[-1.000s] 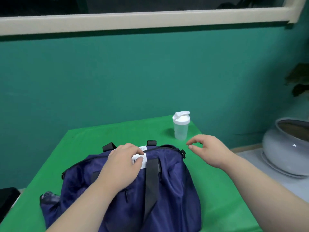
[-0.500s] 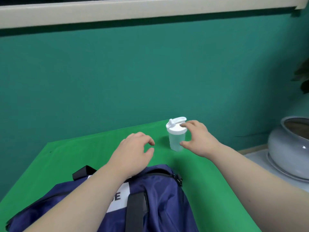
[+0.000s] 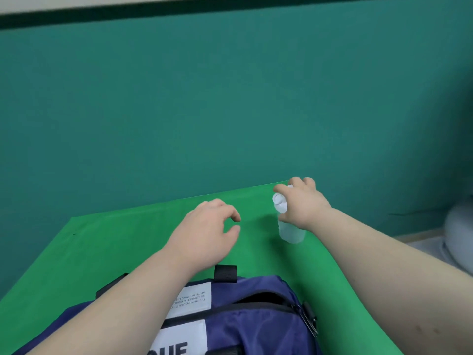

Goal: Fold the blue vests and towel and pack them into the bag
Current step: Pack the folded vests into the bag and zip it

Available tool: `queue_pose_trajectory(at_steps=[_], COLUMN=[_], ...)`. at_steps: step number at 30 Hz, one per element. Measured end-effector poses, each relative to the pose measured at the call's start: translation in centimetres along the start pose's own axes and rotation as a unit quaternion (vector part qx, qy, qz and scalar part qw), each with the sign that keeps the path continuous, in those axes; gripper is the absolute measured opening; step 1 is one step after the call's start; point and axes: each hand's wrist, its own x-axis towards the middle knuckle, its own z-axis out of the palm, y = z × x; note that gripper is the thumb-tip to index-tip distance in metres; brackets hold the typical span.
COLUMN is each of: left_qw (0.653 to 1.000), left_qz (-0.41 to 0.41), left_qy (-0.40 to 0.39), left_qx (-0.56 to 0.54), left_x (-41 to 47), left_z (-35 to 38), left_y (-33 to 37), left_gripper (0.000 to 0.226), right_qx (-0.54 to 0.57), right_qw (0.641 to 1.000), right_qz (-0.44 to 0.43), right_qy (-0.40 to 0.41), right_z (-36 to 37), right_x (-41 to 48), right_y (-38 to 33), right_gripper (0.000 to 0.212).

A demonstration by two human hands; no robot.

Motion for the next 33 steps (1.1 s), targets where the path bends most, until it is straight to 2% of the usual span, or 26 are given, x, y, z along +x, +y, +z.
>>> queue_pose_trajectory(at_steps=[2, 5, 12, 16, 21, 26, 33], left_qw=[1.0, 1.0, 0.992, 0.974, 0.972, 0.949, 0.924], left_qz=[-0.005, -0.009, -0.061, -0.109, -0.163, -0.249, -0.302], left_qy=[0.006, 0.019, 0.095, 0.173, 0.159, 0.164, 0.178], left_qx=[-0.002, -0.01, -0.058, -0.093, -0.065, -0.105, -0.151], left_x=[-0.6, -2.2, -11.9, -19.5, -28.5, -36.7, -40.3], left_z=[-0.7, -2.7, -9.8, -13.2, -13.6, -12.9, -9.9], left_y=[-0.3, -0.6, -1.6, -3.5, -6.3, -11.1, -17.4], left_gripper=[0.016, 0.013, 0.005, 0.005, 0.007, 0.01, 0.008], right_qx=[-0.004, 0.041, 0.136, 0.18, 0.241, 0.244, 0.215], right_qw=[1.0, 0.998, 0.972, 0.947, 0.919, 0.905, 0.906], right_qz=[-0.002, -0.025, -0.144, -0.211, -0.289, -0.342, -0.361], right_qy=[0.019, 0.037, 0.123, 0.161, 0.119, 0.068, 0.05], right_z=[0.2, -1.3, -12.2, -16.8, -17.7, -16.2, -13.8], right_x=[-0.8, -3.0, -10.3, -15.5, -20.6, -23.4, -22.9], right_y=[-0.5, -1.8, -9.2, -15.1, -23.3, -32.6, -40.3], right_gripper=[0.055, 0.059, 0.072, 0.074, 0.076, 0.078, 0.085])
